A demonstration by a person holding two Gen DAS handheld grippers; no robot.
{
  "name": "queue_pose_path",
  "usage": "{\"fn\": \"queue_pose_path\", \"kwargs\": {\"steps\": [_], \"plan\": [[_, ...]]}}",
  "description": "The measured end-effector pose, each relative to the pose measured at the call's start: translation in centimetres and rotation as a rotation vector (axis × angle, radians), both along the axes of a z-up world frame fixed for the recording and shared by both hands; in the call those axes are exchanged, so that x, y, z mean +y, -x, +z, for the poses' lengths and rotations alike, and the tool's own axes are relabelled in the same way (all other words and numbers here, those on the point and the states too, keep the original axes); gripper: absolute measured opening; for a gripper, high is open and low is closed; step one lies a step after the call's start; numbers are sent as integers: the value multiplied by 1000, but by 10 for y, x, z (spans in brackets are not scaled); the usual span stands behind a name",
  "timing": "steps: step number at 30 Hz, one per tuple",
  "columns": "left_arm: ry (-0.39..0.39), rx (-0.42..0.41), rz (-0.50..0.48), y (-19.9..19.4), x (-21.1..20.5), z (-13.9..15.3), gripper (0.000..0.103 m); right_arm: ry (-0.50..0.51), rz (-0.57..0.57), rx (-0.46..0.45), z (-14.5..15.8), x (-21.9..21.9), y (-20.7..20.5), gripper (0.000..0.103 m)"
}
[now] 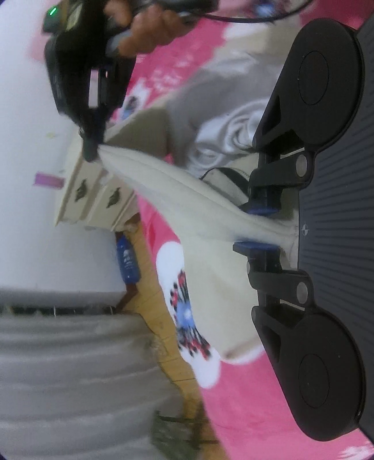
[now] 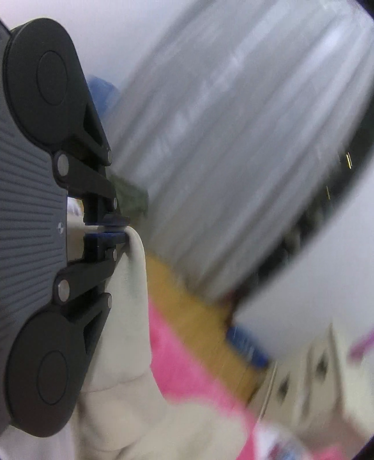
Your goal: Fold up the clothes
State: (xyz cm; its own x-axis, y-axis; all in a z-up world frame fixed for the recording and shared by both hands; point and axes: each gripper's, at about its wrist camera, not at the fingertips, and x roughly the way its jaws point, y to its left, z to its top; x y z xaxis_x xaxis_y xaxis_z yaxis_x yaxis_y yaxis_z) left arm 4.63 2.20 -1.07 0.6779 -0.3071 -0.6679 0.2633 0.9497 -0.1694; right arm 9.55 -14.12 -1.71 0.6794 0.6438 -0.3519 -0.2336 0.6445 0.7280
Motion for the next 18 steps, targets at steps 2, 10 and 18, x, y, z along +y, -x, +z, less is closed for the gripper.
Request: {"fn": "queue_pose_path", "kwargs": {"steps": [2, 10, 18], "plan": [[59, 5, 48, 14, 24, 7, 18, 2, 116, -77, 23, 32, 11, 5], [86, 45, 293, 116, 132, 17, 18, -15, 657, -239, 65, 200, 77, 5], [99, 163, 688, 232, 243, 26, 27, 92, 965, -150, -23, 325, 121, 5]]}}
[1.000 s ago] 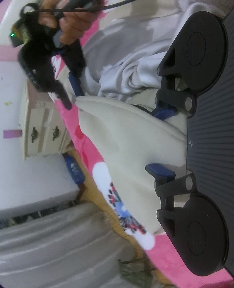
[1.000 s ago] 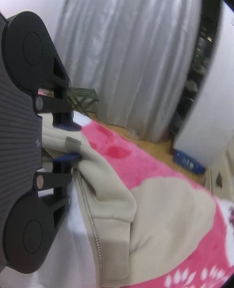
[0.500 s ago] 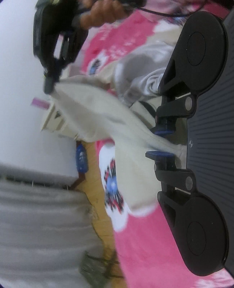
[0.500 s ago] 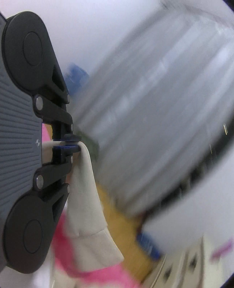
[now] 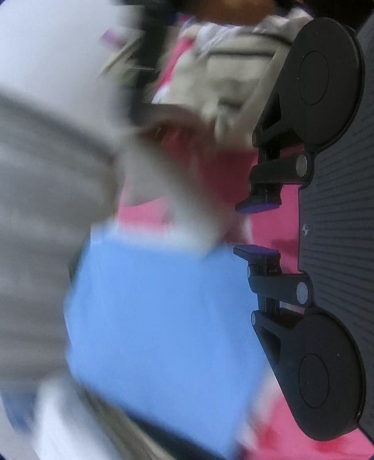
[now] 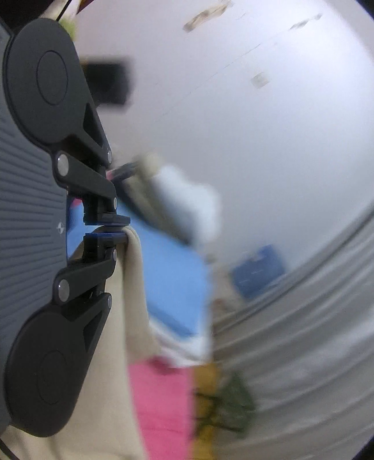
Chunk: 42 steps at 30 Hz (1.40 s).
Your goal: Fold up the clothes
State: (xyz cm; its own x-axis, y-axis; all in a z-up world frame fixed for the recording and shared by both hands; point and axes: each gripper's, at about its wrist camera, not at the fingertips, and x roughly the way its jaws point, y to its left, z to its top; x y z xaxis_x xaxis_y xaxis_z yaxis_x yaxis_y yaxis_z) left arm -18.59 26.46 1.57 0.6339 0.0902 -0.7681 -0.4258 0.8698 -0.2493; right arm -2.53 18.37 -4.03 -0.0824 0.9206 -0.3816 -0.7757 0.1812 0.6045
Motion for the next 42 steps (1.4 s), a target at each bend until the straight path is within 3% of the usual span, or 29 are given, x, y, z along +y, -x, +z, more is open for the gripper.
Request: {"fn": "queue_pose_path", "kwargs": {"steps": [3, 5, 6, 10, 12, 14, 17, 19, 21, 23, 26, 28, 31, 33, 34, 35, 36, 39, 42], "plan": [[3, -5, 170, 31, 31, 1, 32, 184, 116, -23, -36, 18, 29, 11], [15, -23, 220, 34, 42, 3, 37, 318, 226, -64, -50, 21, 55, 36], [21, -37, 229, 32, 46, 4, 40, 345, 267, -82, -52, 14, 65, 39], [51, -123, 154, -13, 40, 14, 58, 233, 307, -86, -18, -32, 63, 54], [67, -164, 74, -46, 28, 20, 61, 156, 278, -58, 4, -61, 51, 55], [72, -190, -20, -82, 14, 27, 62, 84, 202, -23, 21, -93, 32, 60], [86, -195, -210, -131, -11, 30, 75, 4, 2, -13, 40, -158, 14, 69], [88, -161, -346, -161, -36, 24, 95, -41, -138, -4, 51, -201, 2, 75], [89, -126, -481, -191, -60, 18, 102, -35, -348, 34, 45, -243, -13, 77], [38, -54, -544, -212, -83, -6, 102, 4, -570, 118, 31, -280, -36, 77], [-21, 77, -539, -230, -97, -41, 89, 60, -809, 233, 10, -318, -74, 73], [-46, 140, -515, -230, -99, -60, 66, 82, -875, 246, 2, -327, -94, 71], [-24, 147, -464, -215, -89, -70, 47, 138, -895, 259, -14, -323, -119, 64], [-25, 139, -441, -209, -86, -67, 33, 171, -888, 295, -29, -314, -133, 52], [-26, 136, -427, -207, -83, -65, 26, 177, -885, 297, -32, -310, -136, 30], [-25, 132, -409, -204, -83, -63, 24, 183, -883, 299, -36, -307, -138, 6], [-23, 122, -388, -200, -81, -59, 21, 175, -877, 296, -36, -304, -138, 1], [-41, 83, -379, -188, -83, -43, 19, 49, -823, 209, -15, -296, -118, 1], [-53, 55, -369, -169, -76, -29, 18, -37, -691, 95, 18, -273, -92, 1]]}}
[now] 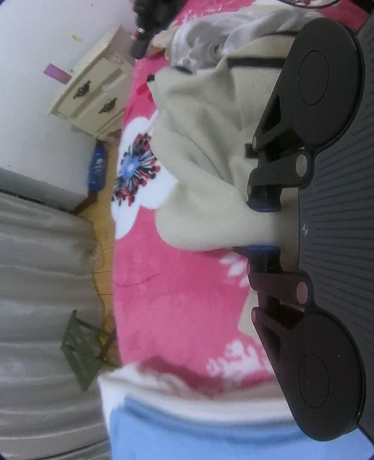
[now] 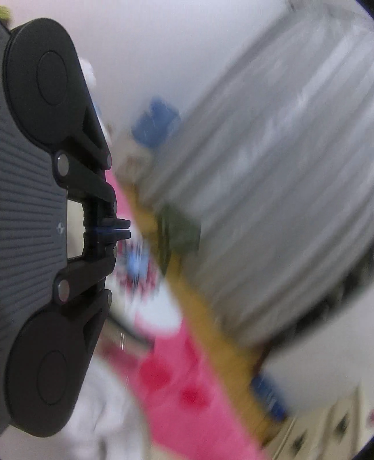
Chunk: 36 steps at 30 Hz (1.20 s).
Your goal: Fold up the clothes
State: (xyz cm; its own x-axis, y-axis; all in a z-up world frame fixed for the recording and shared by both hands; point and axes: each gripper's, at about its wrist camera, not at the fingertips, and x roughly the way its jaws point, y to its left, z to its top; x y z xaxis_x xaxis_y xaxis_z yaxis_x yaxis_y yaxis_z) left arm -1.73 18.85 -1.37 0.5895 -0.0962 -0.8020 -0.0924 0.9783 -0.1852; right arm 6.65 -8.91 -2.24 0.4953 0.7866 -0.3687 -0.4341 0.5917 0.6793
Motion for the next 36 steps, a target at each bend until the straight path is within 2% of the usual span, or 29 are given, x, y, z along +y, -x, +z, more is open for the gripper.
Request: {"fn": "queue_pose_path", "kwargs": {"steps": [3, 4, 10, 15, 18, 21, 23, 25, 27, 31, 34, 36], "plan": [[0, -2, 51, 29, 16, 10, 18, 2, 169, -113, 30, 34, 30, 1], [4, 4, 73, 37, 22, 12, 18, 0, 207, -122, 34, 43, 37, 1], [30, 83, 183, 91, 50, 2, 18, 9, 314, -57, 25, 65, 71, 1], [54, 161, 203, 122, 60, -12, 19, 157, 202, 84, -17, 30, 70, 1], [93, 182, 180, 131, 65, -7, 21, 246, 127, 115, -29, 6, 74, 2], [121, 169, 125, 131, 67, 10, 27, 276, 93, 128, -29, -13, 75, 2], [151, 128, 117, 123, 66, 25, 40, 286, 88, 108, -26, -14, 70, 3], [182, 81, 94, 110, 63, 39, 60, 299, 84, 78, -21, -10, 64, 4], [193, 43, 40, 87, 53, 46, 64, 308, 87, 60, -19, -2, 57, 6], [124, 15, -117, 21, 7, 40, 68, 354, 134, 27, -26, 28, 50, 8], [91, 27, -196, -28, -26, 29, 69, 461, 203, -24, -40, 51, 60, 20], [42, 73, -213, -59, -46, 16, 72, 545, 253, -46, -51, 64, 69, 21]]}}
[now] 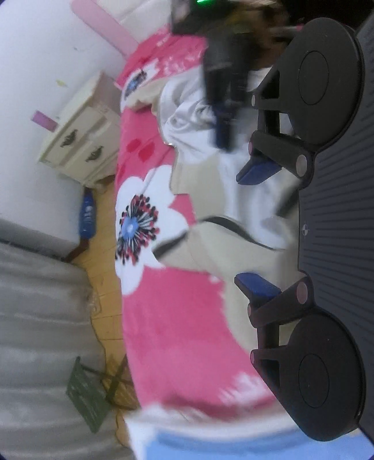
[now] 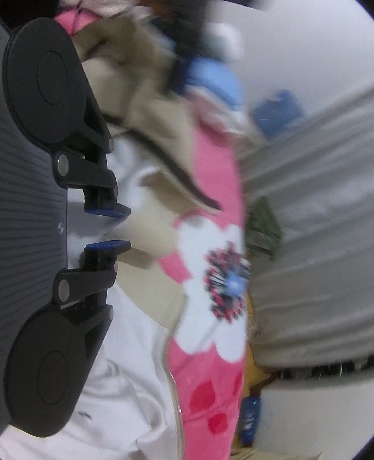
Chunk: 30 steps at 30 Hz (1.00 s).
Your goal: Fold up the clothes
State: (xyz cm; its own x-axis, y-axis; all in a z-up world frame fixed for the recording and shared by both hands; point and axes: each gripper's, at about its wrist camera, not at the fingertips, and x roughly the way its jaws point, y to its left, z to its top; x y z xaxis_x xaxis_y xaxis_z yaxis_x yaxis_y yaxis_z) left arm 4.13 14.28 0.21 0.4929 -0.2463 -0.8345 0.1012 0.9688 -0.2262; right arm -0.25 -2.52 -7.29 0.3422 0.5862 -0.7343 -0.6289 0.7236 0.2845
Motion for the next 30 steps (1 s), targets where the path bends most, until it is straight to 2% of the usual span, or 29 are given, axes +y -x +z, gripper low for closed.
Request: {"fn": "queue_pose_path", "kwargs": {"steps": [4, 6, 8, 10, 12, 13, 14, 17, 20, 25, 26, 28, 29, 30], "plan": [[-136, 102, -1, -39, -20, -35, 72, 108, 53, -10, -16, 11, 14, 21], [-133, 156, 10, -46, -20, -50, 71, 134, 59, 19, -25, 10, 18, 21], [-124, 161, 39, -41, -12, -57, 64, 151, 67, 49, -34, 7, 22, 21], [-112, 146, 94, -33, 2, -59, 34, 153, 67, 62, -37, 2, 27, 21], [-72, 129, 149, -21, 20, -53, 14, 151, 65, 68, -38, -3, 32, 21], [-50, 120, 176, -14, 29, -49, 9, 152, 65, 70, -38, -5, 34, 21], [-29, 111, 204, -8, 38, -46, 8, 153, 65, 72, -38, -7, 35, 21], [-34, 66, 257, 21, 59, -34, 7, 158, 68, 73, -36, -11, 40, 20], [-29, 95, 307, 45, 80, -38, 7, 161, 74, 80, -35, -13, 40, 20], [9, 105, 260, 58, 94, -43, 12, 144, 123, 101, -23, -14, 28, 19], [15, 98, 248, 56, 95, -39, 15, 131, 138, 96, -15, -17, 22, 22], [21, 82, 224, 51, 96, -32, 32, 107, 151, 66, 4, -24, 8, 29], [25, 74, 210, 48, 97, -29, 38, 99, 151, 47, 14, -27, -1, 35], [28, 66, 195, 44, 97, -25, 45, 96, 151, 24, 23, -29, -12, 37]]}}
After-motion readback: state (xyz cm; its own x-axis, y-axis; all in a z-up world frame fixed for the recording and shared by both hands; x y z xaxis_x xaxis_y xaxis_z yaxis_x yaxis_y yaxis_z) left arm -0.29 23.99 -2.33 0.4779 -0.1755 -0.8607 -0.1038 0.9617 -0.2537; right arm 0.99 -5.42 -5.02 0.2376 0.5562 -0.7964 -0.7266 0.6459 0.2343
